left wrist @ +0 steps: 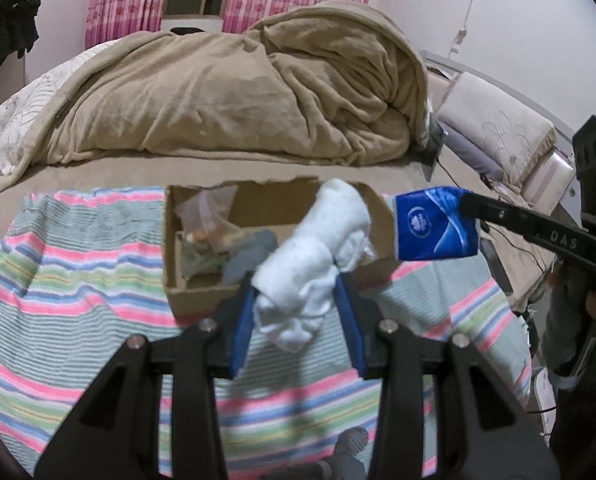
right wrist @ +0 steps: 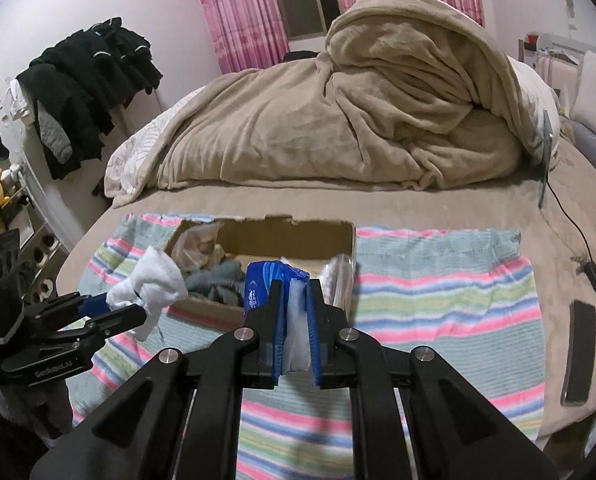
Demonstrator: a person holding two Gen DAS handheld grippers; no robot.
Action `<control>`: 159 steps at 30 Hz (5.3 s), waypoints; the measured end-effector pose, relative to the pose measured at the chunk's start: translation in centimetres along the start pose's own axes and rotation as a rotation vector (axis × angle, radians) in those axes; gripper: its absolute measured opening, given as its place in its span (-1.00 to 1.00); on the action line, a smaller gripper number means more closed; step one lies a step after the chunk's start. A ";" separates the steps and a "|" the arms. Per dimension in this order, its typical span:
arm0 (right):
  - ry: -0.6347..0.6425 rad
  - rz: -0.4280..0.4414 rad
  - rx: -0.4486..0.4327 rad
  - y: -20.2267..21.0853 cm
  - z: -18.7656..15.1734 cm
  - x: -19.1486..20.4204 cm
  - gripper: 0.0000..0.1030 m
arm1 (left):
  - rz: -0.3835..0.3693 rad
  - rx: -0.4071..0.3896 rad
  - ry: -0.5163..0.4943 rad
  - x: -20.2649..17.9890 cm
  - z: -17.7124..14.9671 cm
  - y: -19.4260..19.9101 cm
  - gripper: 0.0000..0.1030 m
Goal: Organize objects
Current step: 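Lift sock and blue tissue pack and carry them over the box, then open left tool to drop white sock while right tool drops blue tissue pack into box, then lower the right tool to the grey glove on the blanket and grasp it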
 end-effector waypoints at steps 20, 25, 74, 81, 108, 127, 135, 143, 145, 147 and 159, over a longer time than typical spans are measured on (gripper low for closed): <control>0.039 0.011 0.063 -8.0 2.3 1.3 -0.77 | 0.000 -0.021 0.056 3.3 3.3 -2.5 -0.22; 0.034 0.014 0.094 -10.0 1.9 1.4 -0.77 | 0.000 -0.021 0.066 3.8 3.6 -3.1 -0.22; -0.029 0.082 0.111 -12.0 0.0 0.1 -0.16 | 0.053 0.056 0.029 1.1 4.6 -9.0 -0.13; -0.024 0.086 0.106 -10.3 -0.3 1.1 0.03 | 0.047 0.048 0.041 1.1 4.1 -7.0 0.06; 0.029 0.104 0.141 -3.9 -4.9 7.3 0.24 | 0.047 0.047 0.087 3.1 -2.1 1.4 0.42; 0.031 0.167 0.287 -3.9 -13.5 11.6 0.24 | 0.072 0.128 0.123 5.3 -9.2 2.4 0.43; 0.044 0.222 0.344 -4.5 -15.7 13.5 0.24 | 0.081 0.146 0.128 5.6 -10.7 3.0 0.43; 0.055 0.310 0.421 -5.0 -17.6 15.9 0.24 | 0.091 0.173 0.150 6.2 -12.5 3.5 0.43; 0.048 0.336 0.441 -5.2 -18.1 16.2 0.24 | 0.093 0.179 0.155 6.3 -12.8 3.5 0.43; 0.047 0.370 0.478 -5.6 -18.8 16.8 0.23 | 0.093 0.185 0.159 6.3 -13.0 3.4 0.43; 0.083 0.332 0.437 -4.8 -17.8 15.5 -0.53 | 0.093 0.191 0.147 6.1 -12.8 2.8 0.43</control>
Point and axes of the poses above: each gripper's, at about its wrist camera, not at the fingertips, and y roughly against the way its jaws point, x to its left, z to its top, the point moved 8 cm from there along -y, roughly the way its jaws point, and after that the axes turned 12 degrees about y, right-handed, at the moved point
